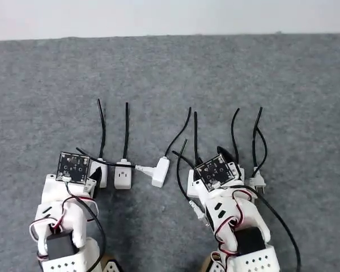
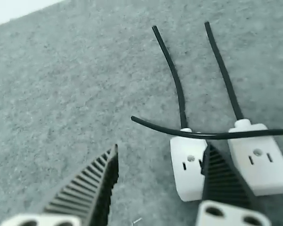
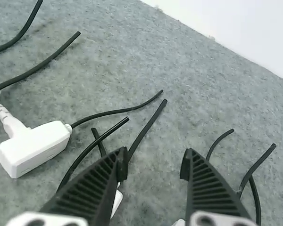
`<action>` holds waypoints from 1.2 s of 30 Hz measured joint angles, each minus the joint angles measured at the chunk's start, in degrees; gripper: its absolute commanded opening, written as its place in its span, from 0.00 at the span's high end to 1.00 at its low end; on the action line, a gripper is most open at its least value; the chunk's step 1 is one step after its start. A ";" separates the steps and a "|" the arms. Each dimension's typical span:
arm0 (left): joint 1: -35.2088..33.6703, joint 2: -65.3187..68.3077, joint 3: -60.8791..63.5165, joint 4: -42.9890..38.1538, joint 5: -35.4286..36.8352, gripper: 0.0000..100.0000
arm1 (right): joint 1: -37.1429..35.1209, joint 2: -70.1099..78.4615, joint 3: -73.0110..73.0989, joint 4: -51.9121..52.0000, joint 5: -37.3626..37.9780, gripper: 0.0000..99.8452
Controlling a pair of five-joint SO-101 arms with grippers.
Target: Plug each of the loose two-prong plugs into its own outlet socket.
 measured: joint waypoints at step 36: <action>16.88 0.00 2.46 4.48 -4.84 0.73 | 0.00 0.00 0.00 5.36 0.00 0.81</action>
